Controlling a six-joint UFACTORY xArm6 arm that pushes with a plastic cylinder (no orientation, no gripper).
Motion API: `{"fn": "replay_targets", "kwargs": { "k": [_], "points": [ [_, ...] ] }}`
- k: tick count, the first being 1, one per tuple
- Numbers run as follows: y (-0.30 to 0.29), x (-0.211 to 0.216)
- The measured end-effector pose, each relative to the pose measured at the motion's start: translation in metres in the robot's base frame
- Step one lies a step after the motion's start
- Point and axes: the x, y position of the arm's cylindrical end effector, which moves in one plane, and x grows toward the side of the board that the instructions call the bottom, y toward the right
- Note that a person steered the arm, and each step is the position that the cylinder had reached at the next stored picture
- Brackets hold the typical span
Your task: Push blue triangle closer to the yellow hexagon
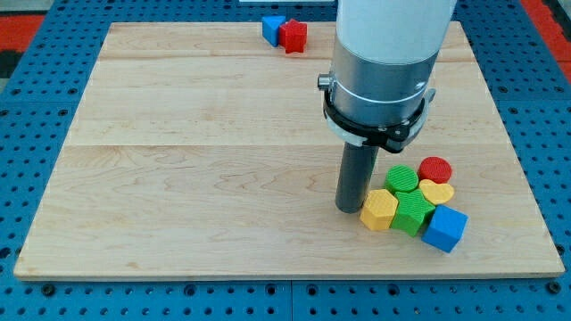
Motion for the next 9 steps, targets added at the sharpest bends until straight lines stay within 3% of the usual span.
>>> {"fn": "replay_targets", "kwargs": {
  "k": [1,3,4,5,6,7,8,9],
  "points": [
    [-0.043,-0.019],
    [-0.057,-0.164],
    [-0.055,-0.192],
    [-0.055,-0.192],
    [-0.019,-0.204],
    [0.058,-0.244],
    [0.095,-0.309],
    [0.075,-0.342]
  ]
}}
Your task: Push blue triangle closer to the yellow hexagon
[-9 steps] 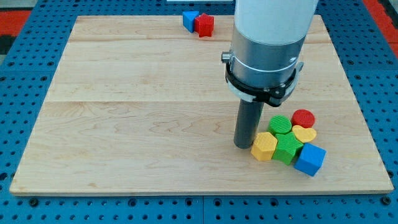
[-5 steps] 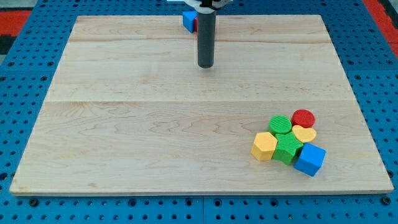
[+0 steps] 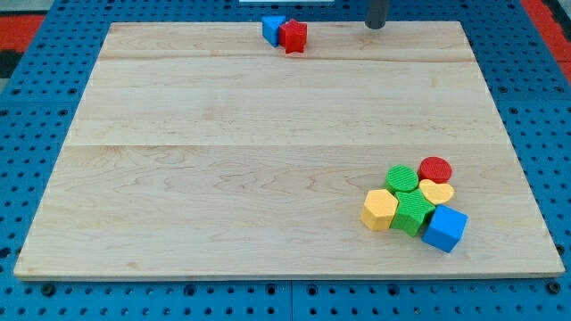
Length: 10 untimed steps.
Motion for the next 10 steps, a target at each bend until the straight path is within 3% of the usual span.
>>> {"fn": "replay_targets", "kwargs": {
  "k": [1,2,6,8,10],
  "points": [
    [0.0,0.0],
    [-0.08,0.001],
    [-0.107,0.001],
    [-0.178,0.003],
    [-0.205,0.001]
  ]
}}
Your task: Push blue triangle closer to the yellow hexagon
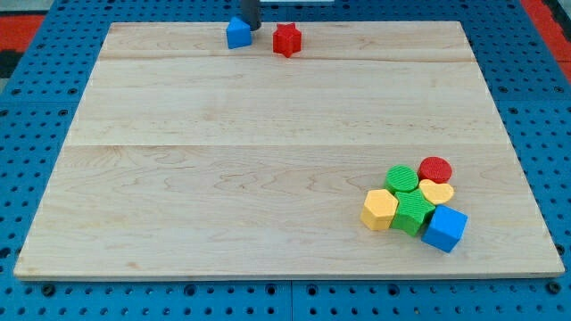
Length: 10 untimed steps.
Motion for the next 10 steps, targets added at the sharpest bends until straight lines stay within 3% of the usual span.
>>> {"fn": "replay_targets", "kwargs": {
  "k": [1,3,6,8,10],
  "points": [
    [-0.011,0.0],
    [-0.097,0.001],
    [-0.029,0.009],
    [-0.06,0.027],
    [-0.034,0.039]
  ]
}}
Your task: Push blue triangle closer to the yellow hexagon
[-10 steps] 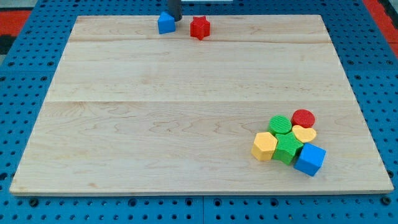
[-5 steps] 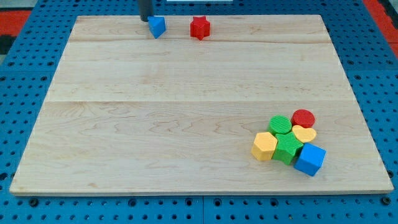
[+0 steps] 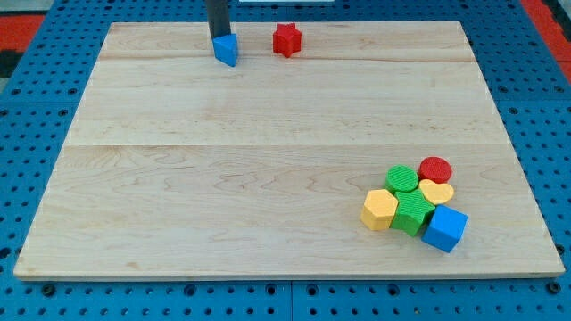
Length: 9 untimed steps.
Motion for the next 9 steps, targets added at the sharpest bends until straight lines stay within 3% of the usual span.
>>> {"fn": "replay_targets", "kwargs": {
  "k": [3,9],
  "points": [
    [-0.004,0.063],
    [0.111,0.097]
  ]
}}
